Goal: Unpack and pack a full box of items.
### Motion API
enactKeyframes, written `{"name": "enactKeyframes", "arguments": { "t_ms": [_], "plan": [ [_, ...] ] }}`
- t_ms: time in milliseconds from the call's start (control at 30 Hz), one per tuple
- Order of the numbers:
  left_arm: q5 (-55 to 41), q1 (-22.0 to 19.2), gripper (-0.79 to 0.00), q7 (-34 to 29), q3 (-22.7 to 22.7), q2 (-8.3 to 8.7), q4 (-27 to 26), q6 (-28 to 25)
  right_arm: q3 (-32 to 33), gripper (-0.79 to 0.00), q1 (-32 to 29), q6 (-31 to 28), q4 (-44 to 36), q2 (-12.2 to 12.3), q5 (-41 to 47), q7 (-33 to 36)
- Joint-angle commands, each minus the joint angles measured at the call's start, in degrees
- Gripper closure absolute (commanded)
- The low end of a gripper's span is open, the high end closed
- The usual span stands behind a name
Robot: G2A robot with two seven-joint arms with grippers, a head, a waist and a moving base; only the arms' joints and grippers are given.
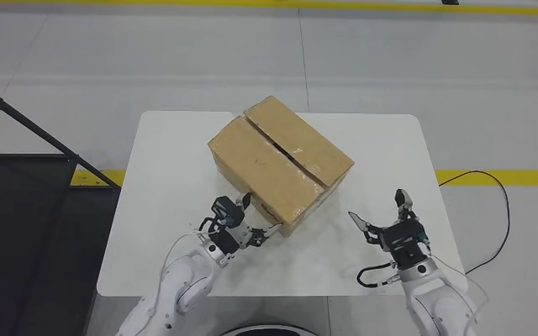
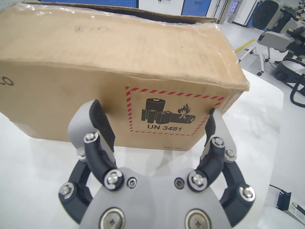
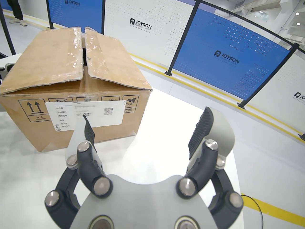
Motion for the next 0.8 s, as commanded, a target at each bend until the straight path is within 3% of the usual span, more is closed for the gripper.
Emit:
{"name": "enactKeyframes", "arguments": {
  "t_ms": [0,300,367,633,767],
  "plan": [
    [-0.8,0.9,-0.785,0.3,-1.3,0.19,-0.6,0.0,0.0,-0.785,0.2,-0.3,0.2,0.0,1.9,0.8],
    [-7.1,8.3,-0.785,3.0,-16.5,1.91,-4.0,1.0,0.0,-0.785,0.2,-0.3,0.2,0.0,1.9,0.8],
    [-9.9,8.5,-0.785,3.0,-19.6,2.12,-3.2,0.8,-1.0,-0.785,0.2,-2.0,0.2,-0.2,5.6,1.8],
    [-16.0,2.4,-0.785,0.5,-25.6,2.66,3.3,-1.7,-3.1,-0.785,2.6,-4.4,-2.0,-0.6,18.9,9.4],
    [-17.2,-0.8,-0.785,-0.1,-26.2,2.69,6.3,-1.4,-5.4,-0.785,2.9,-2.8,-3.9,-0.6,11.1,8.6]
  ]
}}
